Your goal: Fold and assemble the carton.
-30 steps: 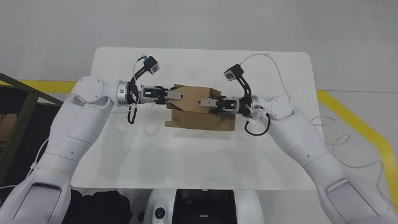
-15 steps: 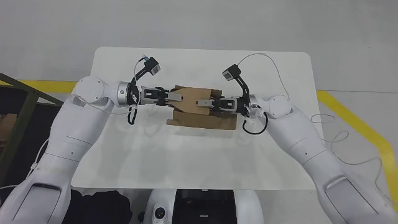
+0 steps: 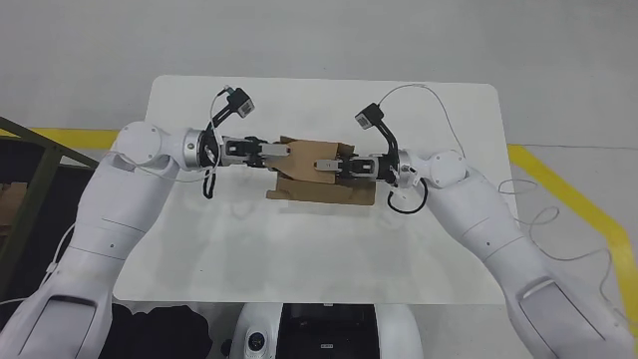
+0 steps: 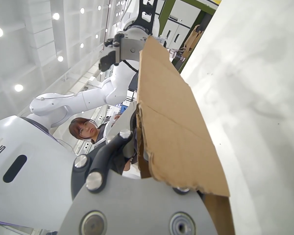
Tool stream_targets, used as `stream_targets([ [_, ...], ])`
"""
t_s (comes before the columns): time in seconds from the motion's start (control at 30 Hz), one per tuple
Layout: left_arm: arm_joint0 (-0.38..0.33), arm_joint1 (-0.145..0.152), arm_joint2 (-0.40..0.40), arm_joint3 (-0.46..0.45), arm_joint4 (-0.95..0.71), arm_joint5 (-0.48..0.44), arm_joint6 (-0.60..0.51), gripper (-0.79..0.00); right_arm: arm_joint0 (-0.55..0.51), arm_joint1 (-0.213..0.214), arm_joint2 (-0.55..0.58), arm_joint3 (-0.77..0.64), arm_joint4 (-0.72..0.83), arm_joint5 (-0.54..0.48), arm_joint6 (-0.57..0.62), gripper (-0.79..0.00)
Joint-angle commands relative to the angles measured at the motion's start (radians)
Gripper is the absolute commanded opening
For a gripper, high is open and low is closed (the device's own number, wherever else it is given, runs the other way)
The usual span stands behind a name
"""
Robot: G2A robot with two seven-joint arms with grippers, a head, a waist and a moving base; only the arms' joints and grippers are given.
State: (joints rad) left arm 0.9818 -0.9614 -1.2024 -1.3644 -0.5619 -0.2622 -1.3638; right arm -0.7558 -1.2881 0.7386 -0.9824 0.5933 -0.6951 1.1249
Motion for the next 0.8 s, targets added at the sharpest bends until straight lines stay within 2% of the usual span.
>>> stream_targets([
  [0.0, 0.002, 0.0, -0.003, -0.003, -0.017, 0.001, -0.008, 0.0, 0.001, -0.003, 0.0, 0.005, -0.001, 0.0, 0.0, -0.785],
  [0.5, -0.008, -0.004, -0.009, -0.04, -0.144, 0.034, -0.094, 0.0, 0.009, -0.026, -0.003, 0.041, -0.032, 0.033, -0.029, -0.785],
  [0.77, -0.035, -0.01, 0.016, -0.045, -0.131, 0.045, -0.103, 0.0, 0.006, -0.037, -0.006, 0.038, -0.049, 0.044, -0.038, -0.785],
])
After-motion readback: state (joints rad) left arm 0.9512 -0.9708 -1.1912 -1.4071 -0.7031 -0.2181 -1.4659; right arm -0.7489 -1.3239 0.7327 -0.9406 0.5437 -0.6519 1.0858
